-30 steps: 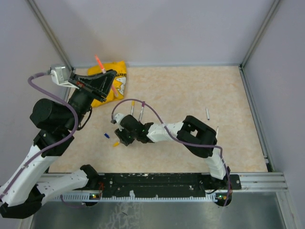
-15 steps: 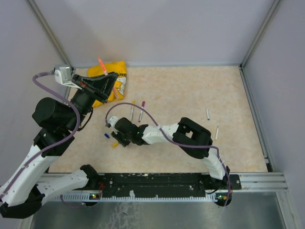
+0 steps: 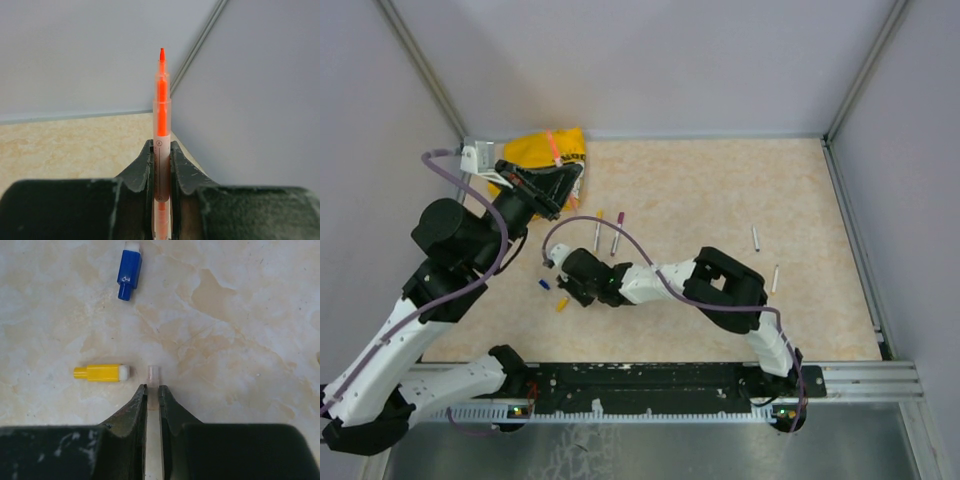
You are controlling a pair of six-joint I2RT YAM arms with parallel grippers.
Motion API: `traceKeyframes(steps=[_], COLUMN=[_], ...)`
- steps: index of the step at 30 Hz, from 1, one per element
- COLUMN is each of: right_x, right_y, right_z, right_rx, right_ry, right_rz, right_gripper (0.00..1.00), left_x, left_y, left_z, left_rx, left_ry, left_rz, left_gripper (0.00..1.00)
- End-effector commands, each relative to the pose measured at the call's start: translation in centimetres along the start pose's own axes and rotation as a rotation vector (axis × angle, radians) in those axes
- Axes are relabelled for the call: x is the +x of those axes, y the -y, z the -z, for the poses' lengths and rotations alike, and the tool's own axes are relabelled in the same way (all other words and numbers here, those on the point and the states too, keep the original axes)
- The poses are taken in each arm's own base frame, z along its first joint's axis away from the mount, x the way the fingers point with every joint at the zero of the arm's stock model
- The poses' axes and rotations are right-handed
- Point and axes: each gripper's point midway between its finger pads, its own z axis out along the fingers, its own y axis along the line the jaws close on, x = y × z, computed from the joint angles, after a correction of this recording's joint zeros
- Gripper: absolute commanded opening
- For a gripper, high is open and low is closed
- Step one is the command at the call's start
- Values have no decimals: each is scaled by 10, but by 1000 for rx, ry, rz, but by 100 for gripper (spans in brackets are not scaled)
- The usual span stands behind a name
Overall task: Insert the pens into the pen caps
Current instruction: Move the pen cap to the center of the board.
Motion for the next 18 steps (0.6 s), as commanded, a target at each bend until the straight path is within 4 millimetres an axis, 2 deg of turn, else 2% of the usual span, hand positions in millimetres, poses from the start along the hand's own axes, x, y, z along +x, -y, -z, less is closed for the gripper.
traceKeyframes(steps=[1,5,9,18], right_x=[-12,-13,-6,34], right_y=[5,12,19,51], right_z=[20,37,56,95], right_rx=[44,75,105,180], right_ry=[47,70,76,28], right_rz=[2,-12,-27,-124], right_gripper=[6,6,6,5], left_x=[19,32,44,70], left_y=[0,-1,-4,-12], left_z=[-3,-5,-8,-12], left_rx=[13,17,15,0], left_ry=[-58,-91,-120,-186], left_rz=[18,24,15,-1], left_gripper=[0,0,0,0])
